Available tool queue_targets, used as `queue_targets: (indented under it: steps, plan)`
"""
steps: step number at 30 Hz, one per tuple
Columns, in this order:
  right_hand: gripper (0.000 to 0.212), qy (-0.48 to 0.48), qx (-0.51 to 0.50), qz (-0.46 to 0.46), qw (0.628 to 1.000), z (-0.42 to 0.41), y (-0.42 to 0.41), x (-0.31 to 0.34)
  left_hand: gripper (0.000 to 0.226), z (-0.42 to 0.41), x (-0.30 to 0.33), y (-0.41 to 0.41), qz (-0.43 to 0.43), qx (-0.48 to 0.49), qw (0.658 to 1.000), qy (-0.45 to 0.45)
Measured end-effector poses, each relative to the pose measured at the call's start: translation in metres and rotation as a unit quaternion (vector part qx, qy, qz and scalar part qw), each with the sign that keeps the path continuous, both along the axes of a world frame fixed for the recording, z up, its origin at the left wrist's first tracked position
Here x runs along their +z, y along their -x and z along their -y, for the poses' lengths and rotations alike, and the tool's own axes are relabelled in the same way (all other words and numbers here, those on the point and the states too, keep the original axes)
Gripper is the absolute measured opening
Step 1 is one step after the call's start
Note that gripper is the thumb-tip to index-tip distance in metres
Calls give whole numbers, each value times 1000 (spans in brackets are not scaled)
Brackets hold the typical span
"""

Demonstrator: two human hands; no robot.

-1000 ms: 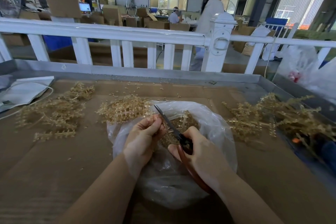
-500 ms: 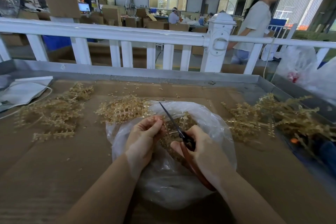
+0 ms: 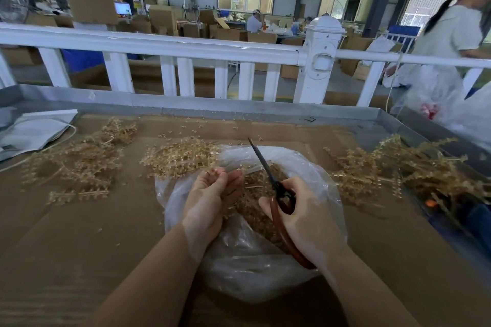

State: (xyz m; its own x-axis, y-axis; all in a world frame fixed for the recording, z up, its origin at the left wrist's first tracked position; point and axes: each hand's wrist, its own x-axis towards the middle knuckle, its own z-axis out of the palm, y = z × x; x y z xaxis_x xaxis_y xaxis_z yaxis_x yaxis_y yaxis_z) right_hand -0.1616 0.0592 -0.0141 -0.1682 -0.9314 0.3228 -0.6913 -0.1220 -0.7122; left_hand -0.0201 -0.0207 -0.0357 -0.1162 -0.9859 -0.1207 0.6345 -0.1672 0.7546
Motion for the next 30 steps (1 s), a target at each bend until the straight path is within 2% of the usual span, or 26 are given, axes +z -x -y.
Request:
queue_targets:
  steps: [4, 9, 13, 15, 17, 20, 23, 28, 30]
  plan:
    - [30, -6, -2, 1, 1000, 0, 0, 0, 21, 1, 3, -6, -36, -30, 998, -40]
    - [30, 24, -13, -38, 999, -2, -1, -2, 21, -4, 7, 2, 42, -35, 998, 28]
    - [31, 54, -42, -83, 994, -4, -1, -7, 19, -1, 9, 5, 62, -19, 997, 32]
    - [31, 25, -41, -84, 995, -2, -3, -11, 20, 0, 9, 4, 42, -25, 999, 19]
    - [30, 2, -42, -79, 996, 1, -4, -17, 29, 0, 6, 3, 12, -42, 999, 7]
    - [29, 13, -62, -93, 994, 5, -5, -23, 44, -1, 0, 0, 32, -45, 998, 16]
    - [26, 16, -75, -124, 989, 6, -6, -28, 38, -4, -2, 2, 67, -31, 997, 35]
    - [25, -3, -89, -154, 984, 7, -6, -33, 26, -2, -3, 5, 49, 1, 999, 16]
    - [26, 0, -92, -157, 983, 7, -7, -34, 25, -2, -3, 5, 67, 8, 998, 17]
